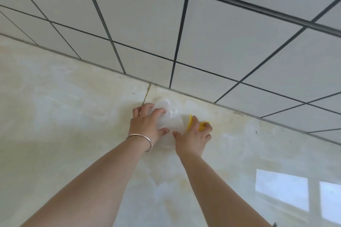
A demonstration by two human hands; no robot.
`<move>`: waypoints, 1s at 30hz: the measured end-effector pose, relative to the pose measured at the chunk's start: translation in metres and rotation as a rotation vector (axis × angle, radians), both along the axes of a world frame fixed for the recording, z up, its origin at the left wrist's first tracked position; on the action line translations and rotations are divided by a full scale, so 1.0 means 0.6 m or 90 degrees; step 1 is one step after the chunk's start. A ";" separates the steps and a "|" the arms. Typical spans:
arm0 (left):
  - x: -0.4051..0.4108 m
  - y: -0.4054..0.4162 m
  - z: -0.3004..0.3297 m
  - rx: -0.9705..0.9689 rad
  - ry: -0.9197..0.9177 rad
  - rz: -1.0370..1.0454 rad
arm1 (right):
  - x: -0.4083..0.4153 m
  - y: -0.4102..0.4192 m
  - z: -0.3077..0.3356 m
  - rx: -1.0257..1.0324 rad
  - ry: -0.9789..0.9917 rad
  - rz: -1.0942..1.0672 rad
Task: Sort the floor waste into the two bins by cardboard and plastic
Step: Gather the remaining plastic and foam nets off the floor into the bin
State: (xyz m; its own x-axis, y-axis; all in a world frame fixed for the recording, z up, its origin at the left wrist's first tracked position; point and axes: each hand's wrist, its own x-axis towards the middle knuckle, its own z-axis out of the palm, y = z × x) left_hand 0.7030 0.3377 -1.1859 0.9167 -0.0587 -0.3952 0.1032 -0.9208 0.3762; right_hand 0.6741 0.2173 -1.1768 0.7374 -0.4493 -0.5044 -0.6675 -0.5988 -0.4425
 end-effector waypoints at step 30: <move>-0.244 0.471 0.338 -0.394 -0.339 0.676 | -0.107 0.524 0.342 0.611 -0.256 0.330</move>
